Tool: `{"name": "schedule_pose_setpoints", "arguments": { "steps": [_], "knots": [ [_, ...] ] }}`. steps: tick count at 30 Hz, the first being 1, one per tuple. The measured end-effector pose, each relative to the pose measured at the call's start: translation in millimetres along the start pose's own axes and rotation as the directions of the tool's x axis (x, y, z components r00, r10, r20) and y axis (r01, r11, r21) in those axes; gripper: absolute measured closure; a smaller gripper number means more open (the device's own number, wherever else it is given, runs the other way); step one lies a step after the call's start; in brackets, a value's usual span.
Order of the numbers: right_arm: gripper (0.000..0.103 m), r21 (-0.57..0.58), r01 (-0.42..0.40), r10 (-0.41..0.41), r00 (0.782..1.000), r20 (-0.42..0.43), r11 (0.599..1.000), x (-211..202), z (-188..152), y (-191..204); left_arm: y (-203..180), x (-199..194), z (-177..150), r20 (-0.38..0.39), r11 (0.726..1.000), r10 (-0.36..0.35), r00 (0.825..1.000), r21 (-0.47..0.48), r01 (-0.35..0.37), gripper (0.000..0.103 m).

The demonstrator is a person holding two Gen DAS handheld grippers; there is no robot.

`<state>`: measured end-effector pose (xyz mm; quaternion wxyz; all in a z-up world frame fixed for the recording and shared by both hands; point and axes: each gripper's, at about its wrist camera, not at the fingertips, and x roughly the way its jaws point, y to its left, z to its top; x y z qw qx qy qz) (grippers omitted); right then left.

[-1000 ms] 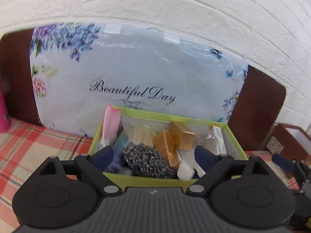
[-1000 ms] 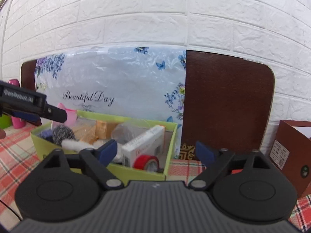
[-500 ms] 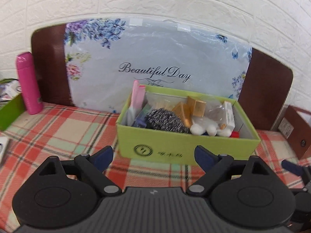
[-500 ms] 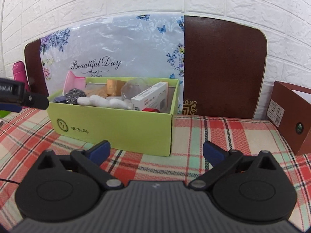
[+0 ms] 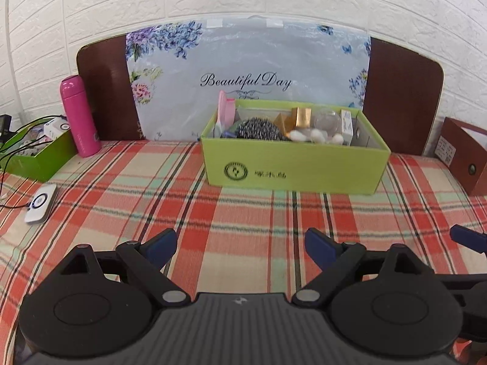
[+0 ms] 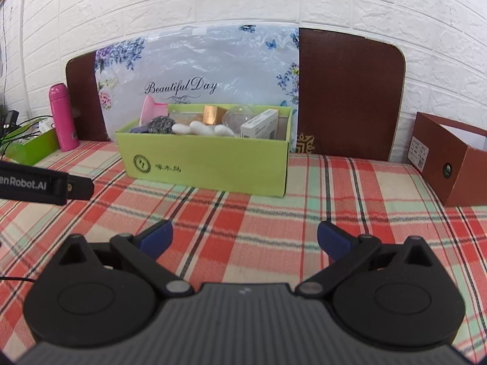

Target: Organize objects

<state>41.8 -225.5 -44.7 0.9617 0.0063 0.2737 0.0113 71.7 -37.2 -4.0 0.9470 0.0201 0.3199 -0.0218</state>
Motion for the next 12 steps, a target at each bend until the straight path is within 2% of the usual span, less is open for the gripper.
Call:
{"name": "schedule_pose_setpoints", "arguments": {
  "steps": [6, 12],
  "knots": [
    [0.0, 0.011, 0.007, -0.007, 1.0, -0.006, 1.0, -15, -14, 5, -1, -10, -19, -0.015, 1.0, 0.014, 1.0, 0.02, -0.014, 0.009],
    [0.0, 0.001, 0.006, -0.006, 1.0, 0.007, 1.0, -24, -17, 11, 1, -16, -31, -0.013, 1.0, -0.003, 1.0, 0.014, 0.004, 0.009]
  ]
}}
